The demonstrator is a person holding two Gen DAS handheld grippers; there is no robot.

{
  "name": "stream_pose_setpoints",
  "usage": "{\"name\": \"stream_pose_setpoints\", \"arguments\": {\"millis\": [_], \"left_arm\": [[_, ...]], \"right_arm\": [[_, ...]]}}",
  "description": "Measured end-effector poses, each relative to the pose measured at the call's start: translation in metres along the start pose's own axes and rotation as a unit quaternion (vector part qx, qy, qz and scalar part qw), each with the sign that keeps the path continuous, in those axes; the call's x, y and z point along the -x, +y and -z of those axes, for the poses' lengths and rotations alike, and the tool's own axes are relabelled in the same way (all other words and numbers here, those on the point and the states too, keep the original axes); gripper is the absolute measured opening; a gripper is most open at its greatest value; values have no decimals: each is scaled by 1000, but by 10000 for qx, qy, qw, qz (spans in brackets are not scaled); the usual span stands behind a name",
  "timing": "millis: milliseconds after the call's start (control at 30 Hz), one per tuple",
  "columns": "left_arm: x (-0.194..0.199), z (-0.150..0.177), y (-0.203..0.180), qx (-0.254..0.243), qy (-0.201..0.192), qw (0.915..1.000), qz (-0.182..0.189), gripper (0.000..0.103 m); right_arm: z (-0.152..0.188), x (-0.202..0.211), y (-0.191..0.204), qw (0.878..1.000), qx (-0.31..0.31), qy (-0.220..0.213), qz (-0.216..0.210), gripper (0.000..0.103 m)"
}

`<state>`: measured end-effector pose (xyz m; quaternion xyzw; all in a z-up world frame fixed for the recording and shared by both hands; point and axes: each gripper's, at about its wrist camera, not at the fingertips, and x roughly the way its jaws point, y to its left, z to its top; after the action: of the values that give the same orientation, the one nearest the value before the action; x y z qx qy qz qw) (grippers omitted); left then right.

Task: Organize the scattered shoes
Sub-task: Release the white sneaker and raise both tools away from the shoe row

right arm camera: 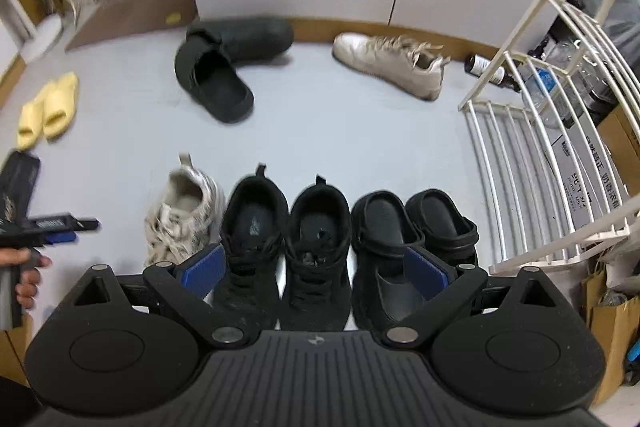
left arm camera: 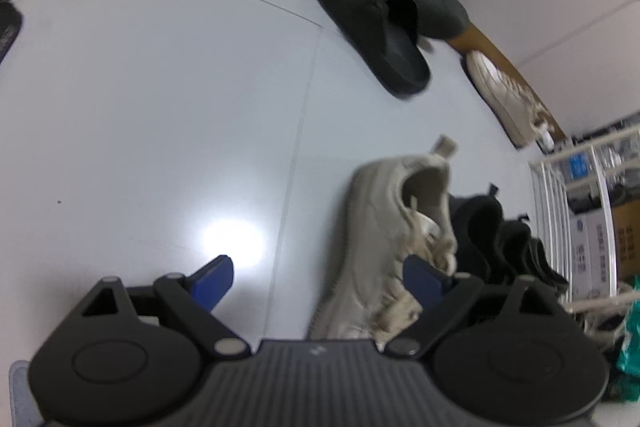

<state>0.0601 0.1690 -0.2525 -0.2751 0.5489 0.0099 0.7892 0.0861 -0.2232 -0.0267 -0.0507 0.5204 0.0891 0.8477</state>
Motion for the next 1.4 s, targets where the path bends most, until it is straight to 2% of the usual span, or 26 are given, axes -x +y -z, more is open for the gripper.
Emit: {"name": "stream_pose_setpoints", "arguments": {"millis": [100, 300, 467, 667, 800, 900, 1067, 1200, 1400], "left_arm": [[21, -16, -31, -319, 127, 9994, -67, 92], [65, -44, -97, -777, 192, 9965, -223, 92], [103, -46, -147, -970, 71, 9949, -256, 92], [144, -37, -198, -962, -79, 9949, -282, 93], [176, -35, -235, -806, 13, 9967, 28, 93], [208, -39, -260, -877, -180, 9960, 42, 93], [246, -41, -298, -982, -367, 9945, 24, 94], [255, -44, -317, -994, -439, 9941, -69, 95], [226, -55, -333, -1204, -411, 9919, -6, 95]], "right_arm": [[-5, 16, -8, 9987, 54, -59, -497, 94], [-9, 43, -33, 9982, -90, -386, -447, 95], [-6, 60, -62, 9972, -312, -659, -175, 95], [-1, 64, -80, 9967, -482, -637, -164, 95], [5, 69, -84, 9959, -509, -709, -256, 95], [9, 79, -94, 9928, -801, -864, -236, 95], [11, 86, -94, 9918, -797, -971, -252, 95], [13, 94, -86, 9913, -613, -1102, -371, 95], [13, 98, -91, 9912, -471, -1172, -404, 96]]}}
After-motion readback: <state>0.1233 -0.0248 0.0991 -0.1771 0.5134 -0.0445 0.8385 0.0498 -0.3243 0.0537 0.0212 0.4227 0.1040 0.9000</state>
